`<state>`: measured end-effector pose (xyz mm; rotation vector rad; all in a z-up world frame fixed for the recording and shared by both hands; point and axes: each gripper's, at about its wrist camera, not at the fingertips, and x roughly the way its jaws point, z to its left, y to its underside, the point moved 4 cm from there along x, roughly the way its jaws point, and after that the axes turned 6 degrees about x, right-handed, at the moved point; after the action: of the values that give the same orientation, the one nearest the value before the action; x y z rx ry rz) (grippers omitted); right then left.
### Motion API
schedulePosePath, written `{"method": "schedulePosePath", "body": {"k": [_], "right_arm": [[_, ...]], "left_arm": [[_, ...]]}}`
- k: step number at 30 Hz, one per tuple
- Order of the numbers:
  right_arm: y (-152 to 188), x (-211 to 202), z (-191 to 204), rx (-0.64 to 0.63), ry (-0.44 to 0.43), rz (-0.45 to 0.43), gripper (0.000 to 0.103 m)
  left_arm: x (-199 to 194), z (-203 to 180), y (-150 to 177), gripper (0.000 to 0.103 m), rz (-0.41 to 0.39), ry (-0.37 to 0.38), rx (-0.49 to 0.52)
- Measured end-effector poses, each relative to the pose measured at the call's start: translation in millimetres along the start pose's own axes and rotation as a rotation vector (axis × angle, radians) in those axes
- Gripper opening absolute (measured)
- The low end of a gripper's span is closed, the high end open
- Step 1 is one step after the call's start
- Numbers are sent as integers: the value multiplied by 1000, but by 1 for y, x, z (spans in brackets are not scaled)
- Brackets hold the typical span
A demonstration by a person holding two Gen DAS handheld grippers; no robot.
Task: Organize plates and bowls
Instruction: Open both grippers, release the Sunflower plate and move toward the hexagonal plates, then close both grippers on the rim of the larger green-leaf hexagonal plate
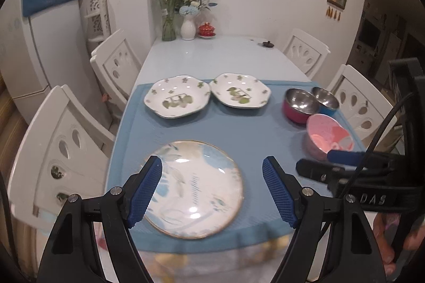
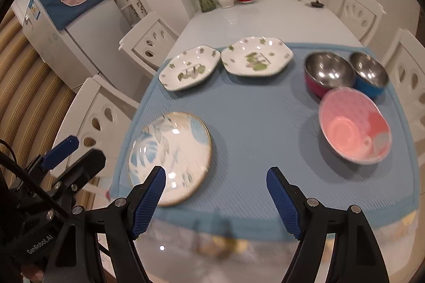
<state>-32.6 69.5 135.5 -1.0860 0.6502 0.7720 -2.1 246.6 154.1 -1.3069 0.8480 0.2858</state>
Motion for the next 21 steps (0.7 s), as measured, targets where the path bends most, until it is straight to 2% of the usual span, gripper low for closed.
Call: {"method": "schedulePosePath", "body": {"k": [2,5,10,15,21], "right_arm": [[-11,10,11,-10,4,-12,76],[-28,27,25,-36,24,-22,76],[-63,67,42,-36,34,5,76],[-94,110,46,44,3,42,76],[-119,167,32,187,-24,136,75]], "left_arm": [[14,19,-5,79,28,14,-1],[34,46,-17,79,31,31,-23],[78,91,-40,79,63,90,-103],[134,127,-65,79,97,108,-150],[199,145,-87,79,128,115,-123]]}}
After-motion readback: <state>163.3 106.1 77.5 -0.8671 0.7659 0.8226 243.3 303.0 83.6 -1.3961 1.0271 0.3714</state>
